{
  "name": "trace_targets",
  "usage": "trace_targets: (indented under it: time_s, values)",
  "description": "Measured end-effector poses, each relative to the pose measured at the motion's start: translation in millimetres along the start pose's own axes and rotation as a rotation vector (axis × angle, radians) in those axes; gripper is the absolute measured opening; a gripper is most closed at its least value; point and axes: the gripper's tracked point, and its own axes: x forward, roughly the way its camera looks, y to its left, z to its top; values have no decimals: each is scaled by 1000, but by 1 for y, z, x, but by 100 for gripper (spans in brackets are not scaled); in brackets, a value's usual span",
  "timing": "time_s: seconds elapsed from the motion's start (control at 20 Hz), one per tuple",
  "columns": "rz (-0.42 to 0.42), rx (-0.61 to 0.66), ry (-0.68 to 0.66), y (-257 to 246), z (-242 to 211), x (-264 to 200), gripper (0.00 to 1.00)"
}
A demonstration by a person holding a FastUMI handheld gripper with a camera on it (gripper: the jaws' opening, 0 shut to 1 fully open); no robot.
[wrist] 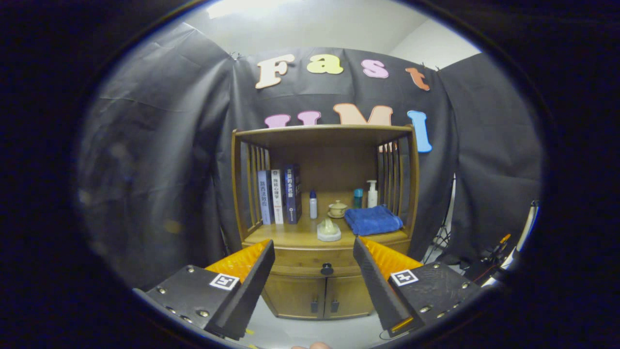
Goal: Pull open the drawer, take out the items inside it, and place them on the countertop above the cabinet.
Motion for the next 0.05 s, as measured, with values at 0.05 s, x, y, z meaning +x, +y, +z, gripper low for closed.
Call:
trace_targets:
  time_s: [0.05]
  values:
    - [0, -2, 2, 0, -2, 1, 98]
